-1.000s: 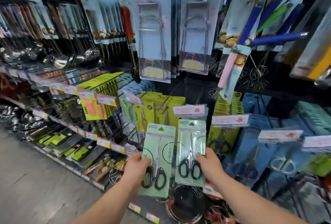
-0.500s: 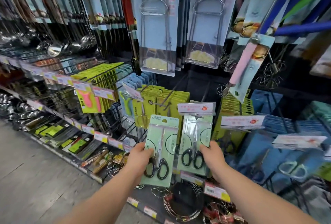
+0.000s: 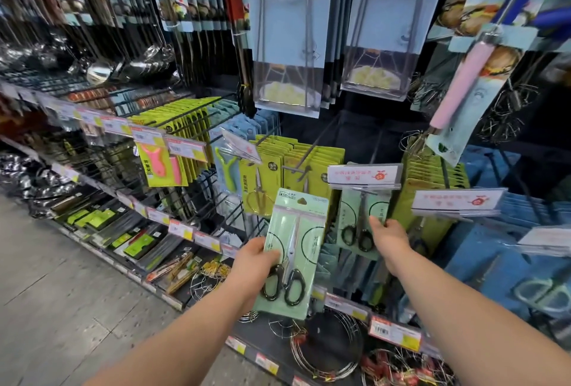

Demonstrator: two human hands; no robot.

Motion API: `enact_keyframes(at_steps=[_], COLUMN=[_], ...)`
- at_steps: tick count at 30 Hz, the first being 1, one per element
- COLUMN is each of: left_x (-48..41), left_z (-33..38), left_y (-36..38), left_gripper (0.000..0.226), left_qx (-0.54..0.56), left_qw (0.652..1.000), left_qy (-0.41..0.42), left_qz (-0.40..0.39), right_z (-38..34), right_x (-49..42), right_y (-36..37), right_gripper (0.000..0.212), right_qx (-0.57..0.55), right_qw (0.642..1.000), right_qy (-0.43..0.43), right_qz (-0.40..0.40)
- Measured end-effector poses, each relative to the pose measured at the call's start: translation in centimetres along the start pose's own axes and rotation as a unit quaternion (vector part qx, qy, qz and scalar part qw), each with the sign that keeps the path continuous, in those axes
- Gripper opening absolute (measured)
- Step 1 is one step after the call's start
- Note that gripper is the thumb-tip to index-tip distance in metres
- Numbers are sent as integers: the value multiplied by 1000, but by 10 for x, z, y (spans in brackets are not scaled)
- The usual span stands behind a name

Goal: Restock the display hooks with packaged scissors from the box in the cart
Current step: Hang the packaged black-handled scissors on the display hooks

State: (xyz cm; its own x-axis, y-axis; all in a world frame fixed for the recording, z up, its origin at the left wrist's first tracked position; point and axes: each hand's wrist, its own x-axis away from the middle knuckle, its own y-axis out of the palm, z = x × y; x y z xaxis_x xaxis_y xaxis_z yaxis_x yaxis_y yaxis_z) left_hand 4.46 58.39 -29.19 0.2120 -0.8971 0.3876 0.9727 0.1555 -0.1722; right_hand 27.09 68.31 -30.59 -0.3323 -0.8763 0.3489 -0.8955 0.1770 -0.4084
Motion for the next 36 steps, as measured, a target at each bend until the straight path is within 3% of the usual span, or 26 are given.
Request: enact_keyframes(at_steps=[5,7,9,11,13,15,17,24,26,30,36], left_x=[1,-1,-8,-9,-2,4,7,3,3,-6,-16], left_z=[4,5,0,-3,2,8,11,19,23,27,31], left_y=[2,6,11,19,28,38,46,65,68,73,78], left_gripper=[22,34,59,55,46,42,20,8,10,47,42], left_qx=[5,13,22,26,24,28,30,21,19,31,9], left_qw=[1000,999,999,997,996,994,993,994,994,994,996], left_qy=[8,14,9,2,2,3,4,10,15,-1,7], left_qz=[-24,-29,-45,-67,-85,-103,-112,-109,-104,-108,-92], right_z=[3,6,8,11,15,20,21,21,20,16,11], right_x=[21,35,55,77,92,97,101,104,102,97,83], right_y=[-3,-5,-5,-3,-2,-1,-4,-15,-17,-20,-18], right_gripper=[52,47,35,30,27,19,3,10,5,29,25], right_qx=[19,22,10,-17,-6,-5,0,0,4,31,42], right_qw=[999,998,994,987,981,981,984,990,990,989,991], right_qy=[-18,-64,-92,-83,-89,-115,-130,-121,-121,-131,-117], right_qz=[28,11,-50,-135,-170,-157,-124,-75,-71,-55,-51])
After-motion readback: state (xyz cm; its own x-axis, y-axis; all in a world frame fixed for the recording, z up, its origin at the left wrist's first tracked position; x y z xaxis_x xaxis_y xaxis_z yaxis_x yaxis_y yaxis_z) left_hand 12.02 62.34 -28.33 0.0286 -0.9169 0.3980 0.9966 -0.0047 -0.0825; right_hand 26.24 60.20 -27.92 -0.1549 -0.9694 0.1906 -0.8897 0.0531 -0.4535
